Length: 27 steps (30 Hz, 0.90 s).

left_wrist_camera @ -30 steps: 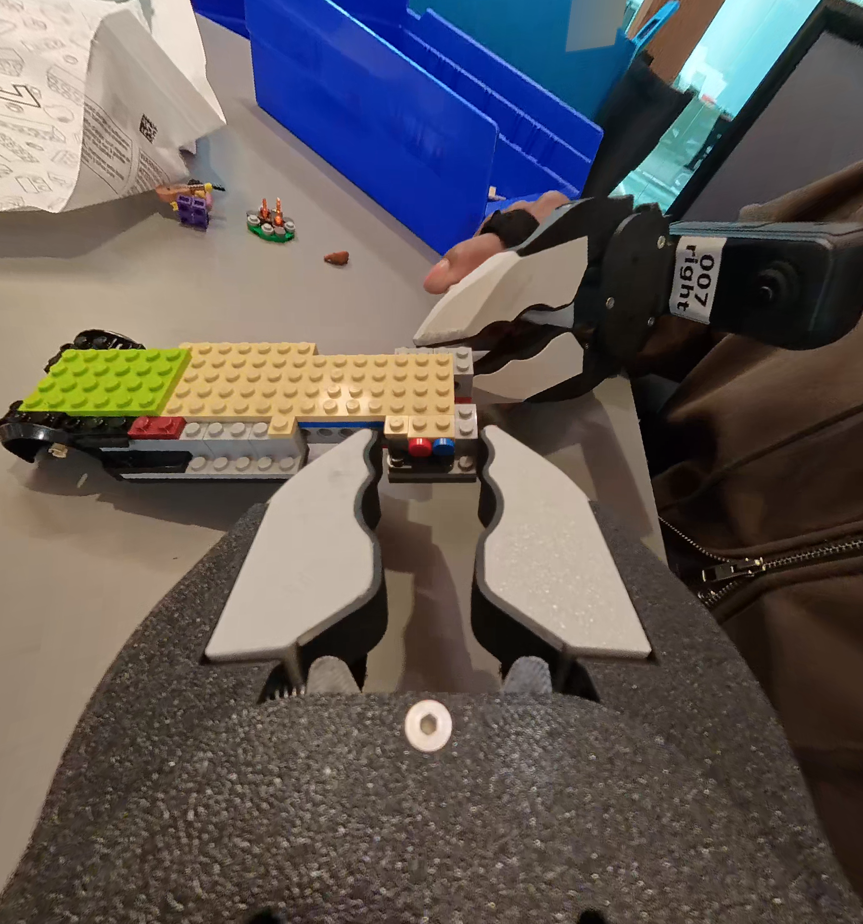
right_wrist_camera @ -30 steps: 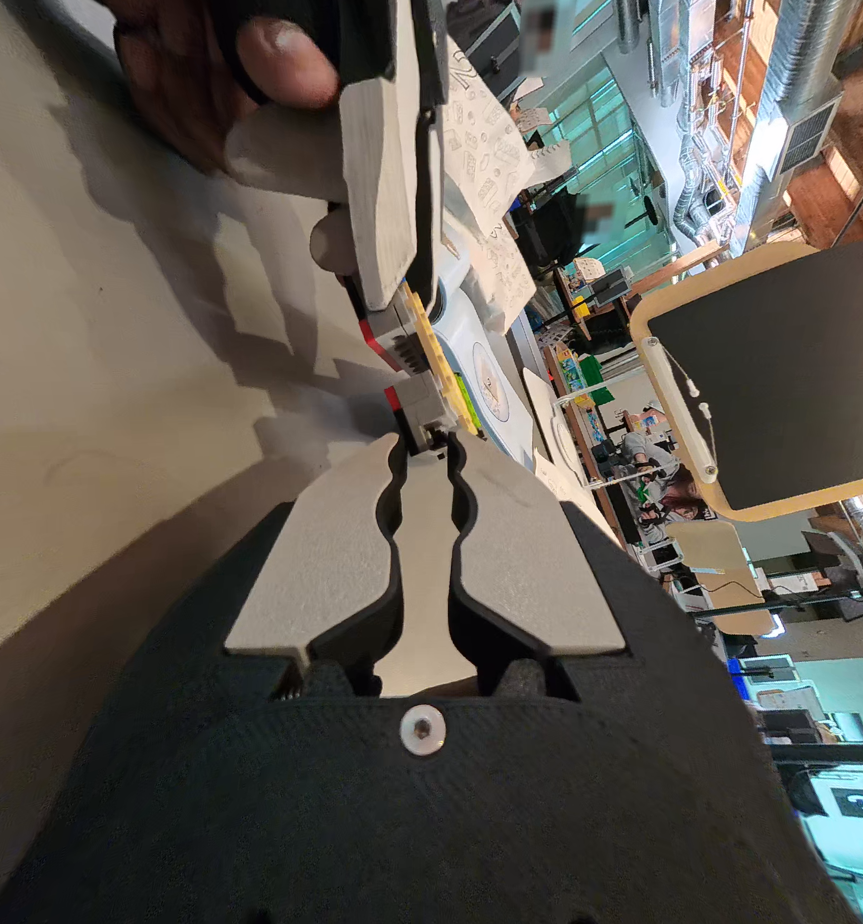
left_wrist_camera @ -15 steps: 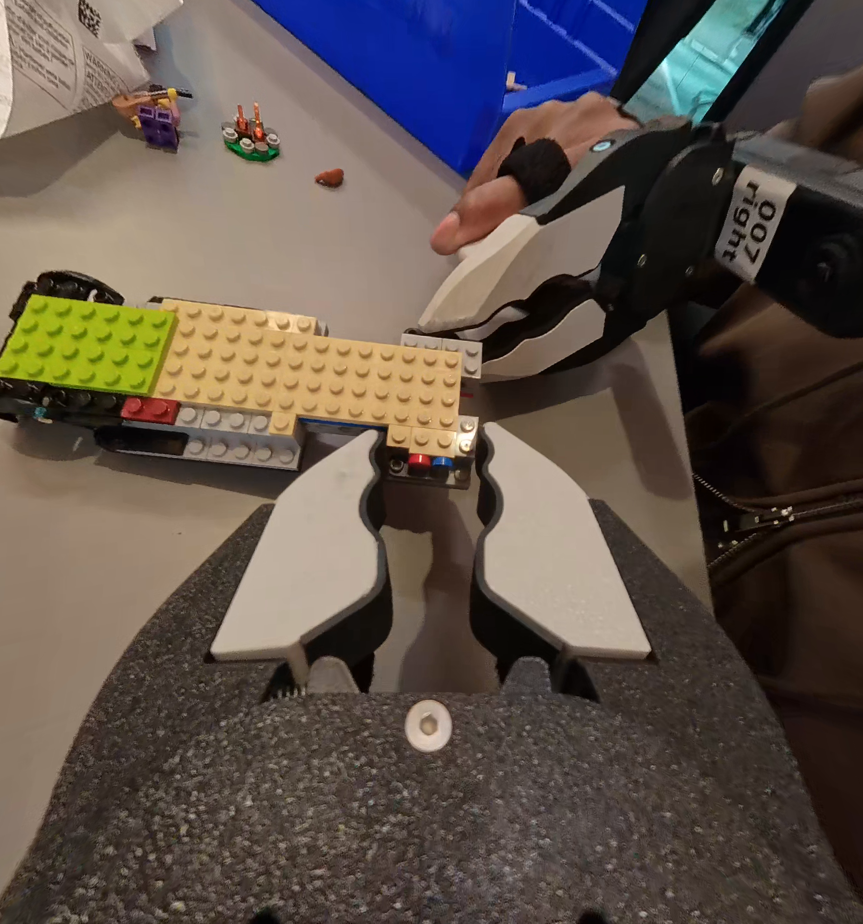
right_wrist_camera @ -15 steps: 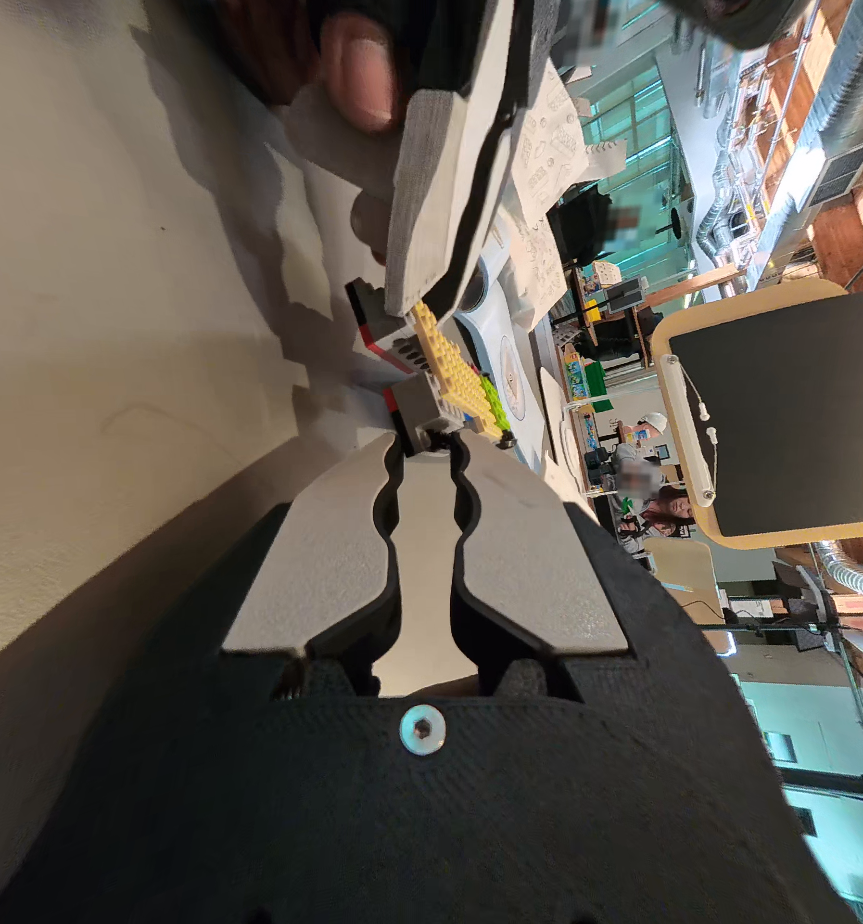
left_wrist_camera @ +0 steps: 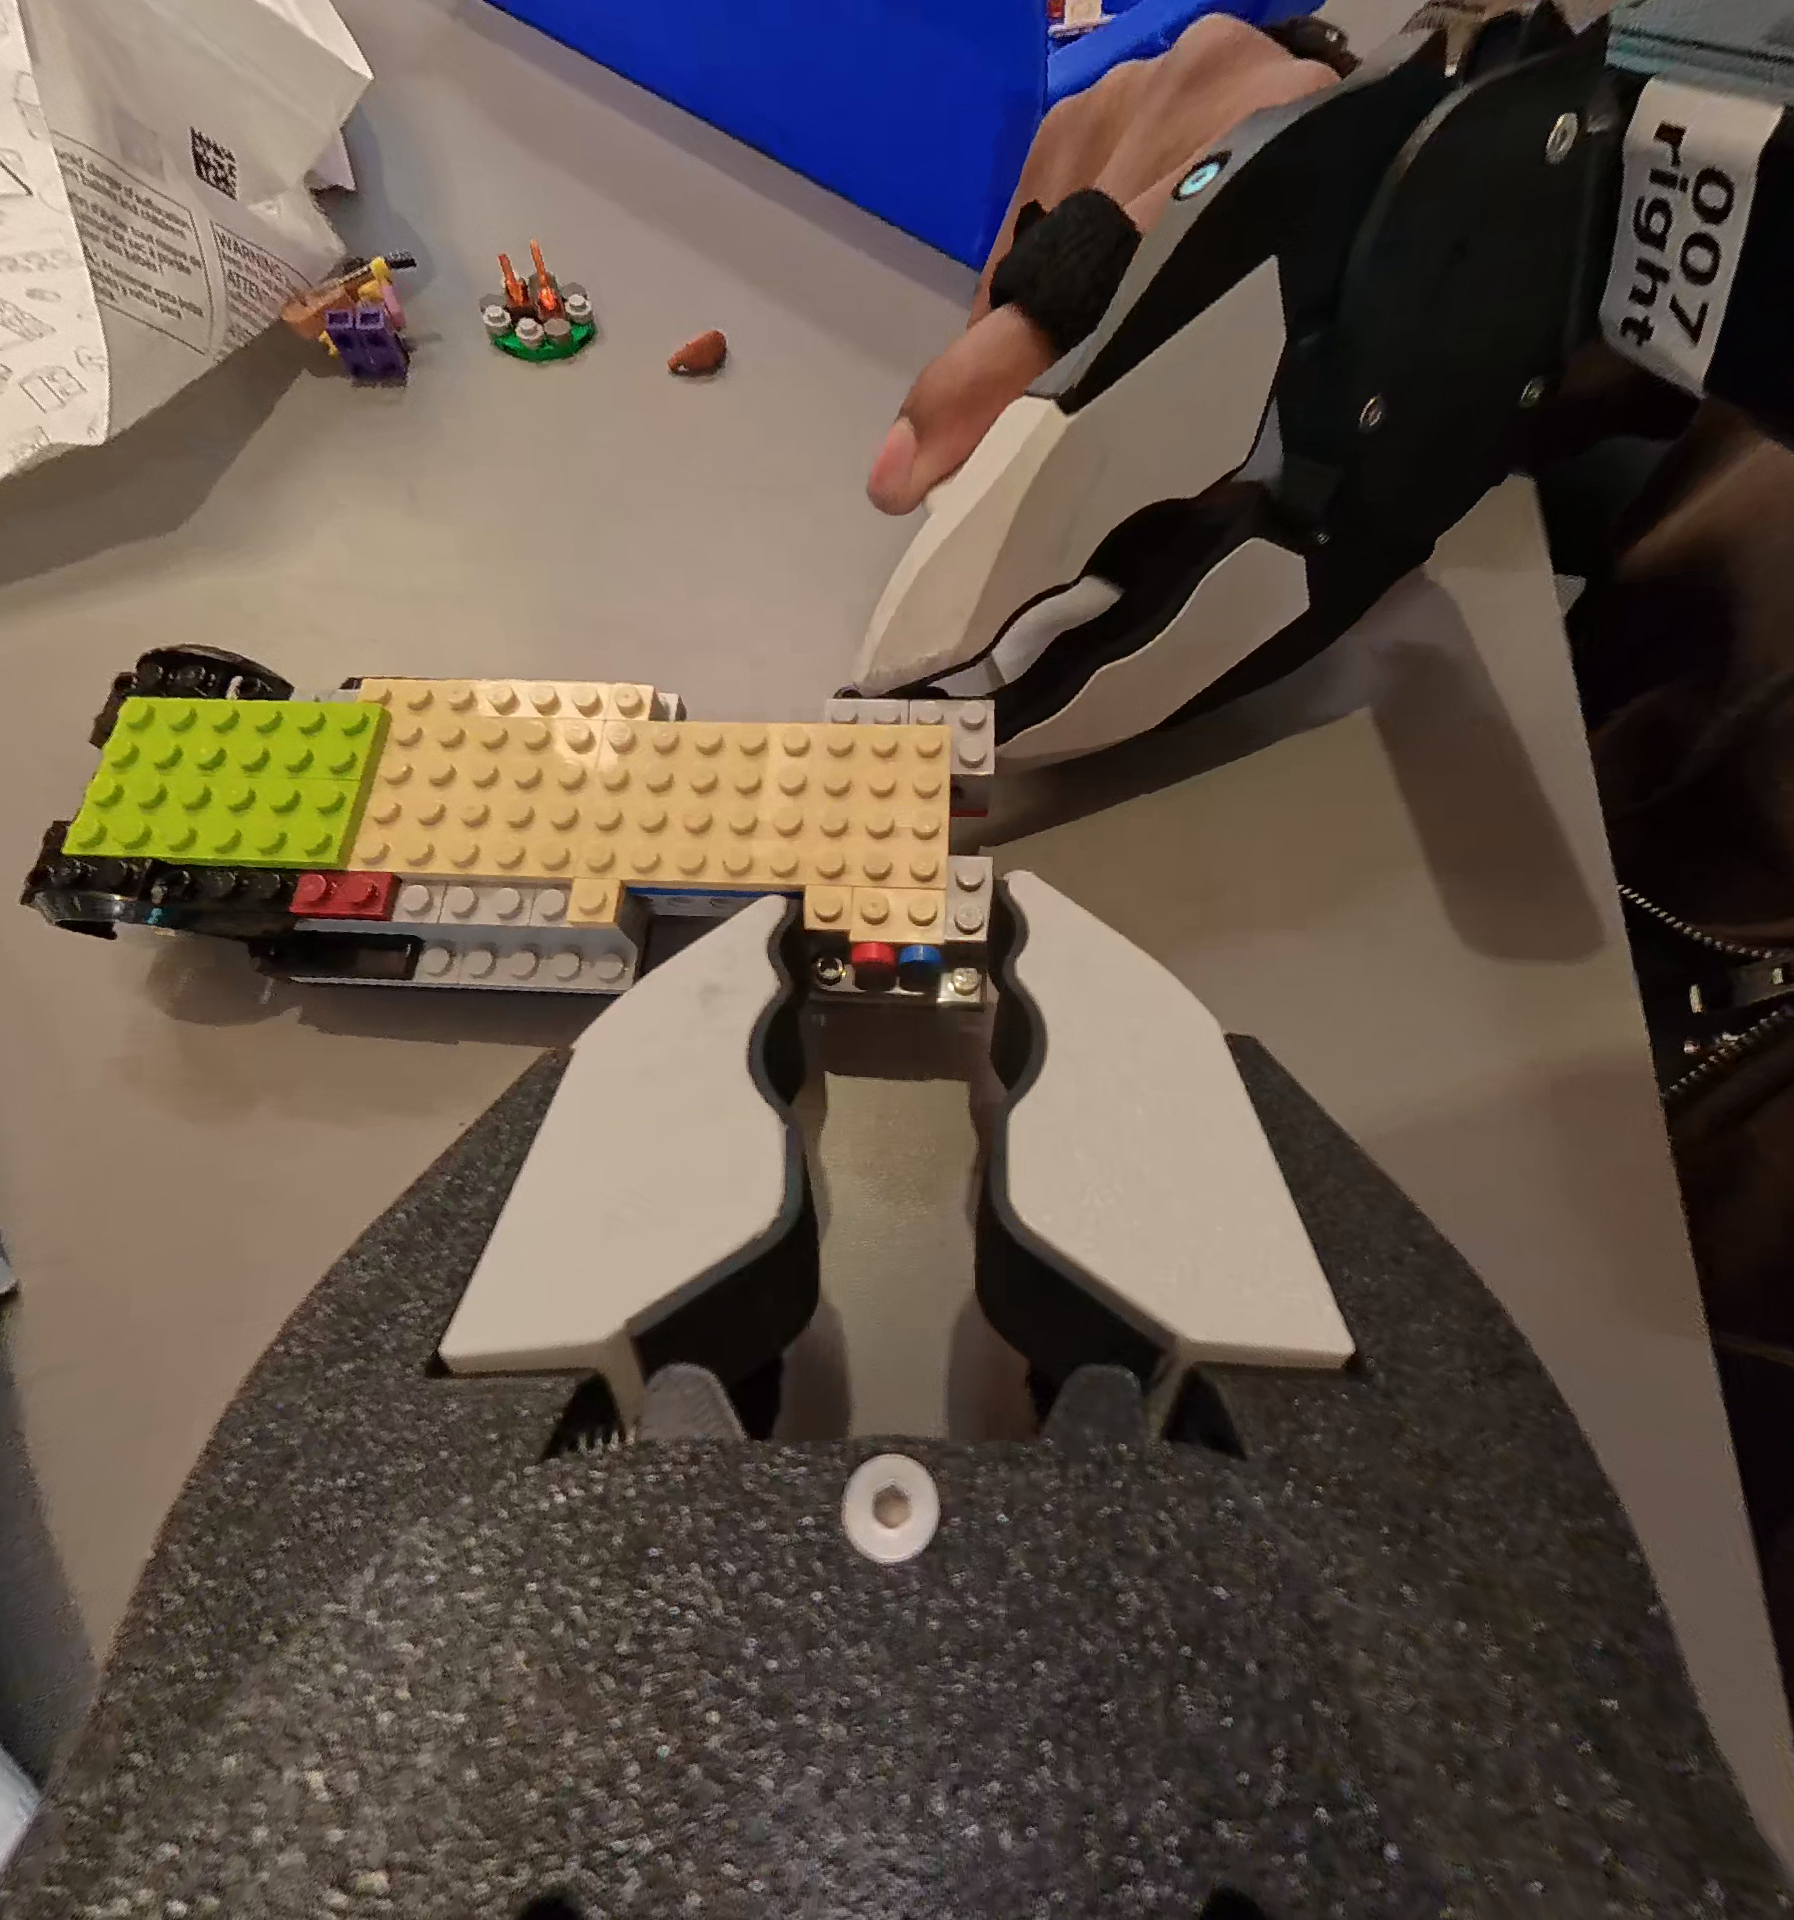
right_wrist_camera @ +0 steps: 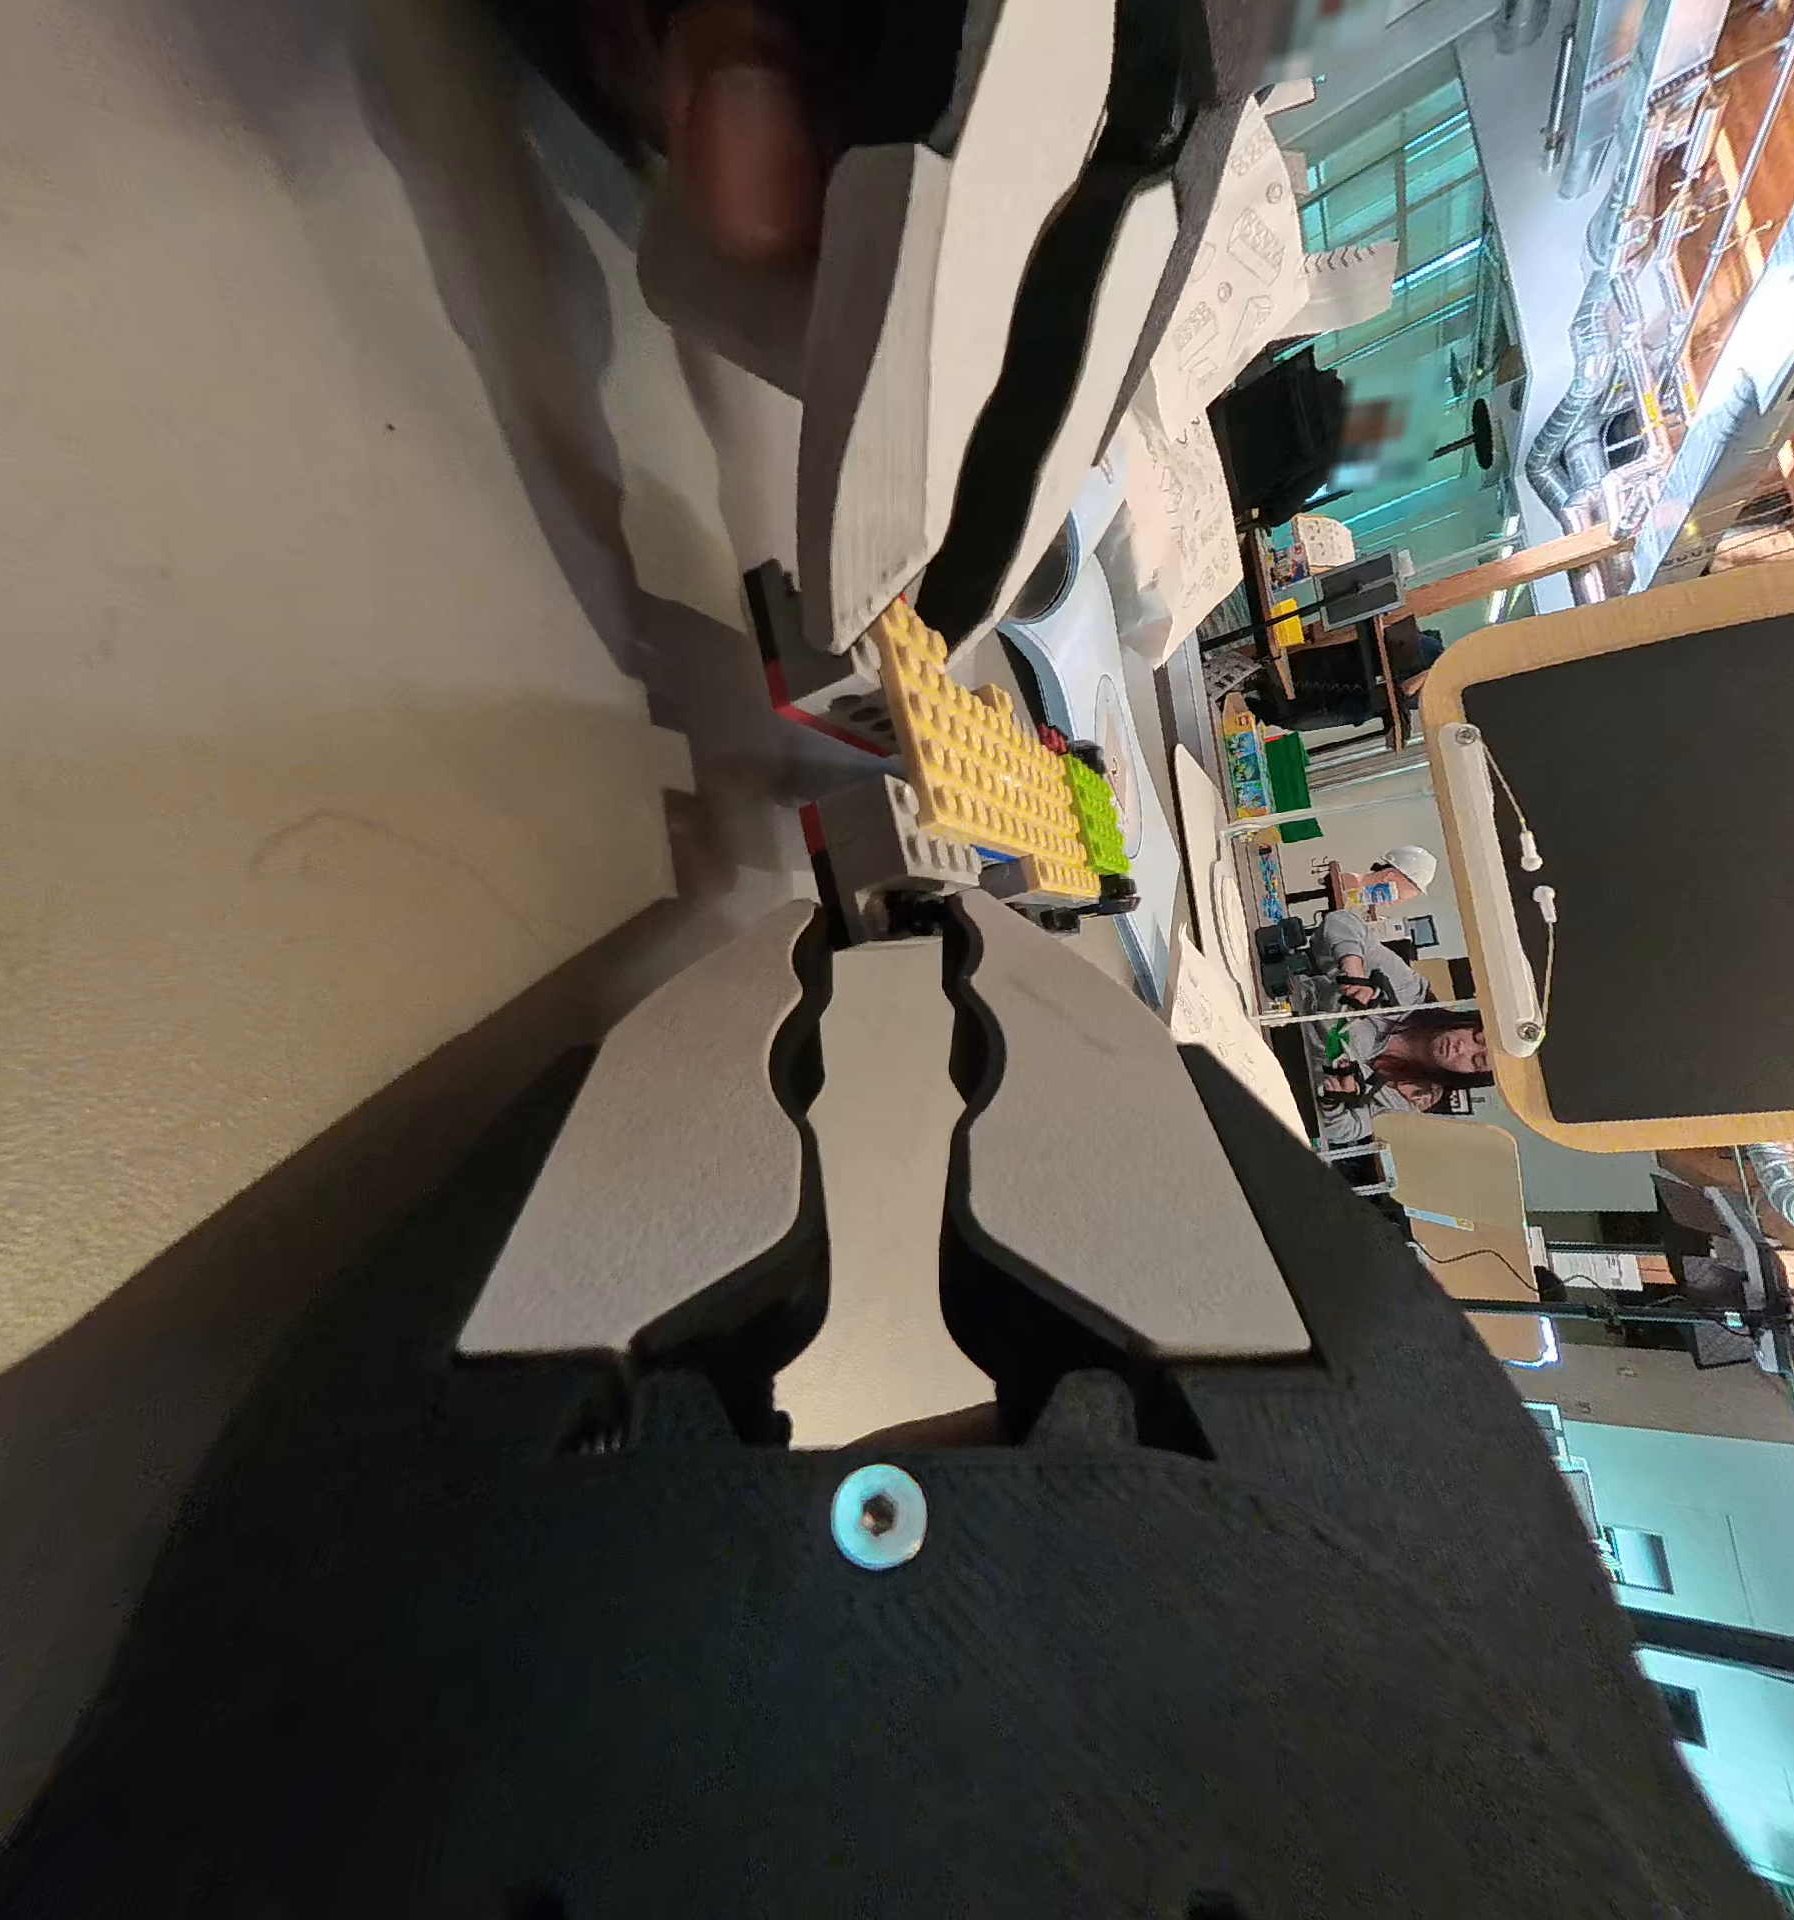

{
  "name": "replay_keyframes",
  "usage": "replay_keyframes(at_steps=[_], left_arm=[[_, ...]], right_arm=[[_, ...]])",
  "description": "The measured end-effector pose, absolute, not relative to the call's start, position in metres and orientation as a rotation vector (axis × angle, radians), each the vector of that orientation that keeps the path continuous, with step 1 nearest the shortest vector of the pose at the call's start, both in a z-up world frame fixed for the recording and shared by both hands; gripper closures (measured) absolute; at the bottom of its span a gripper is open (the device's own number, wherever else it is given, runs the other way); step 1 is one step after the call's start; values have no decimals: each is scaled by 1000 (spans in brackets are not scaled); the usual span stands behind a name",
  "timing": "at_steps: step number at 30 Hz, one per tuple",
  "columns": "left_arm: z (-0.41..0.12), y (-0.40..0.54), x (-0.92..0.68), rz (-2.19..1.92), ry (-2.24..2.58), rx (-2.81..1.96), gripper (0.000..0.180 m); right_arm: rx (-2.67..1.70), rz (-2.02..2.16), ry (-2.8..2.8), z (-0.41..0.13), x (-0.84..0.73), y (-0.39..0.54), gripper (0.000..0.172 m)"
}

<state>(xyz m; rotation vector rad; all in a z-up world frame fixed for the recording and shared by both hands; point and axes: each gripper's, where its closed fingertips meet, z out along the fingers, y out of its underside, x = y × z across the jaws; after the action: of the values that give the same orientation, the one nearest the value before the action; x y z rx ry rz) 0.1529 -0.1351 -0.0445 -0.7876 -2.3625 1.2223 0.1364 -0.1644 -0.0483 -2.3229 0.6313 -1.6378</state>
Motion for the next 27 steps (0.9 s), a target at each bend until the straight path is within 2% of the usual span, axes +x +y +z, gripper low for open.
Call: replay_keyframes(at_steps=[27], left_arm=[[-49, -134, 158, 1211, -2385, -833, 150]], right_arm=[[-2295, -1552, 652, -50, 136, -159, 150]])
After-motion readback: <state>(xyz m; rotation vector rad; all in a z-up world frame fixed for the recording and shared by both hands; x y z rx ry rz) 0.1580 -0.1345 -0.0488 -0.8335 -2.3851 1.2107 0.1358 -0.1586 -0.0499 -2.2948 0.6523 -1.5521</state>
